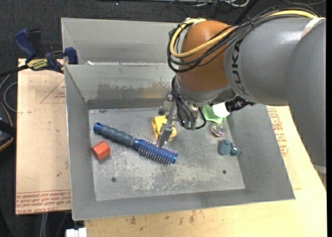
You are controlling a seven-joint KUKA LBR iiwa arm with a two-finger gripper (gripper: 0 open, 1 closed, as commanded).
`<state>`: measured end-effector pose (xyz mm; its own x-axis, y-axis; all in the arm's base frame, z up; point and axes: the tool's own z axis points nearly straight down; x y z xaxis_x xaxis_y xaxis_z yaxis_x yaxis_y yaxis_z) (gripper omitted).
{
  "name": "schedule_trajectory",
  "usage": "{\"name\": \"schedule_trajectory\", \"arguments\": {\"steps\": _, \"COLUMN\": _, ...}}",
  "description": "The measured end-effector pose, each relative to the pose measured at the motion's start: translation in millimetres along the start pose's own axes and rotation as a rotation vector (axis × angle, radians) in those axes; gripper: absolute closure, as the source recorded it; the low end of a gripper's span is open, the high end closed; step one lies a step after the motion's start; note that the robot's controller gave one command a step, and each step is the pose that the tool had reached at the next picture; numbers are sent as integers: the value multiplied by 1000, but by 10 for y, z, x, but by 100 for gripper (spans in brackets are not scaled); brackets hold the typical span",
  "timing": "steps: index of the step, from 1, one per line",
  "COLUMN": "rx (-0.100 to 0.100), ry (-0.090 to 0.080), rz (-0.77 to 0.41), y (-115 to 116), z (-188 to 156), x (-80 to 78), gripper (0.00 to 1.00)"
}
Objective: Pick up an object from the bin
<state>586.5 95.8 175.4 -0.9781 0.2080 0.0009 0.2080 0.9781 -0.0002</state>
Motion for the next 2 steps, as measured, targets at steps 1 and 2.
{"name": "schedule_trajectory", "arguments": {"steps": 1, "rx": -9, "ry": -21, "rz": -124, "y": -84, "z": 714, "x": -146, "gripper": 0}}
{"name": "schedule_trajectory", "arguments": {"steps": 2, "rx": -10, "ry": -20, "rz": -121, "y": -80, "z": 723, "x": -147, "gripper": 100}}
